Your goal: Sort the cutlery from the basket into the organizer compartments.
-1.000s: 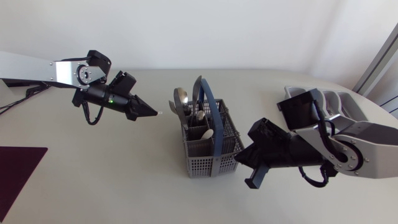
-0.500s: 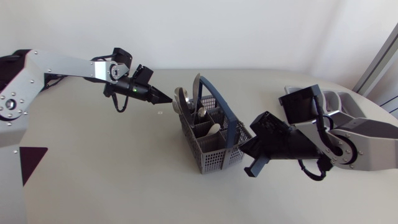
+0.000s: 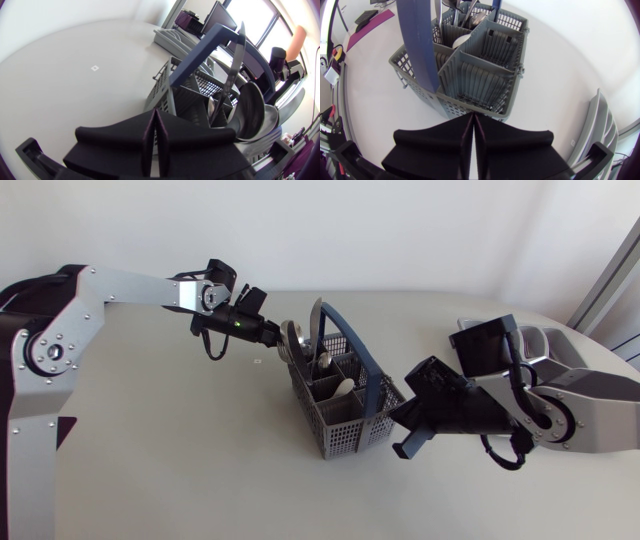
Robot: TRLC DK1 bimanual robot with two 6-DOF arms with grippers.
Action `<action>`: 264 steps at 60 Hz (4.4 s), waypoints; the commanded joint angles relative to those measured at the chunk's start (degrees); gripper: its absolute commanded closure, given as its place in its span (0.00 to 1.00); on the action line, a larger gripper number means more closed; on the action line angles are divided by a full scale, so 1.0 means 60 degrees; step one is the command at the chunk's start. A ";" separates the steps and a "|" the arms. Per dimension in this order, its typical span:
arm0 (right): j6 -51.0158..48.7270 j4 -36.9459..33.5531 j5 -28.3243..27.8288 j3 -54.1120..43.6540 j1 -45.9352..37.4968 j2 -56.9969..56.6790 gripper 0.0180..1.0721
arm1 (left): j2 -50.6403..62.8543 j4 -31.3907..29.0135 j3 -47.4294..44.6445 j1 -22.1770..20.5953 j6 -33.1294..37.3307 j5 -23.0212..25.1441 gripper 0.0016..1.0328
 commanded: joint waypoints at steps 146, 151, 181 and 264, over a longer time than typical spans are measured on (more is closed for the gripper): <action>0.0656 -0.0673 -0.0828 0.2744 -0.0908 0.2052 0.95 | -0.5830 -0.2544 -0.7072 0.1534 0.4526 -0.0096 0.97; 0.0656 -0.0790 -0.0828 0.2436 -0.0908 0.1598 0.95 | -0.5800 -0.2544 -0.6911 0.1695 0.4526 -0.0110 0.97; 0.0744 -0.0790 -0.0813 0.1938 -0.0513 0.1437 0.95 | -0.4775 -0.0669 -0.6384 0.0919 0.2812 -0.1224 0.97; 0.0451 -0.1478 -0.0300 0.0913 -0.0337 -0.0863 0.63 | -1.1000 0.2671 -1.0456 -0.2758 0.1714 -0.5135 0.67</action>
